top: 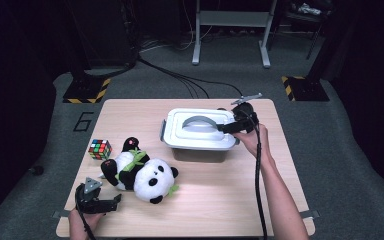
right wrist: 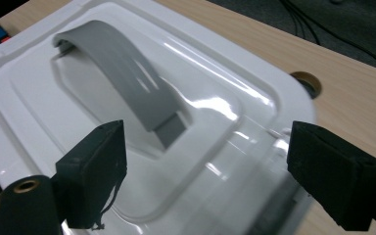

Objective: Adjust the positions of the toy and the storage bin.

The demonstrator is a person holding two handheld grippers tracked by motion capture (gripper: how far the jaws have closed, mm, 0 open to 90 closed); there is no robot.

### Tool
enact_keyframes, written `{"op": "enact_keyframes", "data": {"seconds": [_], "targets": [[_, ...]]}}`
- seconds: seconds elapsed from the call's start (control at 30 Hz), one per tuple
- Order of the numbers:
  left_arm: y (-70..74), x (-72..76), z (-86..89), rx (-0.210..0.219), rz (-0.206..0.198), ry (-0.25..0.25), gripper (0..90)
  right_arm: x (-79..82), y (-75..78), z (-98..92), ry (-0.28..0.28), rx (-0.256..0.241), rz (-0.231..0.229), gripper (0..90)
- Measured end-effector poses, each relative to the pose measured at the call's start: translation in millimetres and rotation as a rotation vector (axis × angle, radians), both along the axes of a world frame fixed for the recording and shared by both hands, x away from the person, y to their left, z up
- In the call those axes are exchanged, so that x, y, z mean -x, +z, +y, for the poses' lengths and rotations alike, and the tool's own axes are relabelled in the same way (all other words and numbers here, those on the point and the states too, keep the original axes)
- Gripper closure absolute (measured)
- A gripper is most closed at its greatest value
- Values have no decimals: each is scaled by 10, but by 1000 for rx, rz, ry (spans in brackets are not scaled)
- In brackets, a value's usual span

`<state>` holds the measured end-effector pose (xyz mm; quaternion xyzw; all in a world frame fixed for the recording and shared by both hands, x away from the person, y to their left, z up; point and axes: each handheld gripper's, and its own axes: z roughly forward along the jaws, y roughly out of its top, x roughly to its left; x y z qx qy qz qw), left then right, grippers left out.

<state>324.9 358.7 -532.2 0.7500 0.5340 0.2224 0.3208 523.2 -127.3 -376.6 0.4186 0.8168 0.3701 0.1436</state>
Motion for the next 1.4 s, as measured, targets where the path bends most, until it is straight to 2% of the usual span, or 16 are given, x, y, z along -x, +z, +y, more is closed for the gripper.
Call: {"op": "enact_keyframes", "data": {"seconds": [0.07, 0.1, 0.17, 0.23, 0.33, 0.43, 0.53, 0.63, 0.83, 1.1, 1.17, 1.23, 1.3, 1.37, 1.4], "targets": [[0, 0, 0, 0, 0, 0, 1, -10, -16, 114, 46, 19, -3, 156], [-1, 0, -1, 1, -1, 1, 1, -23, -27, 178, 75, 33, -7, 199], [0, 0, -1, 1, 0, 1, 1, -43, -47, 259, 104, 35, -7, 249], [0, 0, 0, 0, 0, 0, 1, -73, -67, 325, 142, 36, -10, 338], [-1, 0, -1, 1, -1, 1, 1, -101, -96, 379, 173, 13, -12, 460], [0, 0, 0, 0, 0, 0, 1, -112, -99, 357, 158, 23, -20, 588], [-1, 0, -1, 1, -1, 1, 1, -105, -110, 305, 165, 3, -10, 599], [0, 0, 0, 0, 0, 0, 1, -86, -103, 311, 162, 21, -12, 606], [-1, 0, 0, 0, 0, 0, 1, -55, -108, 323, 140, 27, -19, 609], [0, 0, 0, 0, 0, 0, 1, 28, -90, 378, 71, 56, -8, 614], [-1, 0, -1, 1, -1, 1, 1, 55, -90, 395, 51, 49, -2, 613], [0, 0, 0, 0, 0, 0, 1, 57, -88, 391, 55, 49, -1, 610], [0, 0, 0, 0, 0, 0, 1, 32, -82, 369, 84, 50, 0, 594], [-1, 0, -2, 2, -2, 2, 1, 11, -76, 366, 103, 25, 16, 528], [0, 0, 0, 1, 0, 1, 1, 5, -72, 373, 117, 28, 17, 495]]}}
